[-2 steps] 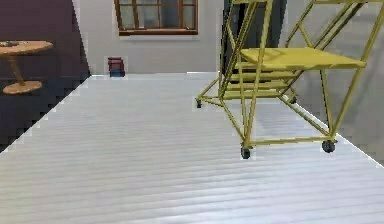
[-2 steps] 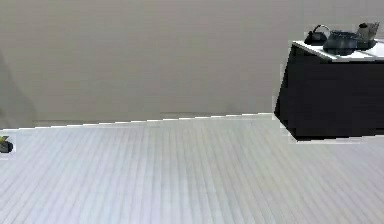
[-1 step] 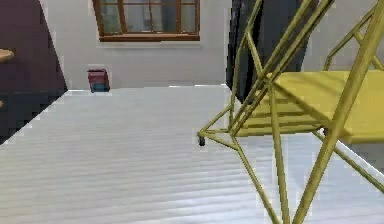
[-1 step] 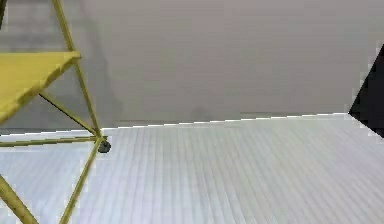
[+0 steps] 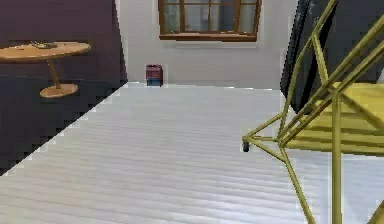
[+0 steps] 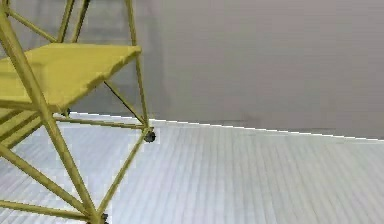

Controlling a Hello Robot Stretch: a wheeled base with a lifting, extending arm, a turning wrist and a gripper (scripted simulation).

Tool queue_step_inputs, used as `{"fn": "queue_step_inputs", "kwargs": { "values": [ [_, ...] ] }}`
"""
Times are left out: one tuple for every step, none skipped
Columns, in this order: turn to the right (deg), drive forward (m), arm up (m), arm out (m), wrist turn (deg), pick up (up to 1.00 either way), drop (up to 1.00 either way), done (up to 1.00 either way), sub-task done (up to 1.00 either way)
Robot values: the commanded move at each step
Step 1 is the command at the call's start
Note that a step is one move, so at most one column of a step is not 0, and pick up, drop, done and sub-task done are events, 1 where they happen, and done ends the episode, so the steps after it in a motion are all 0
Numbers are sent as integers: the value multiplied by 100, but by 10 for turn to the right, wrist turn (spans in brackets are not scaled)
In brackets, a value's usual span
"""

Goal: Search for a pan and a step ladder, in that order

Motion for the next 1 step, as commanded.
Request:
{"fn": "queue_step_inputs", "kwargs": {
  "values": [
    [0, 15, 0, 0, 0, 0, 0, 0, 0]
  ]
}}
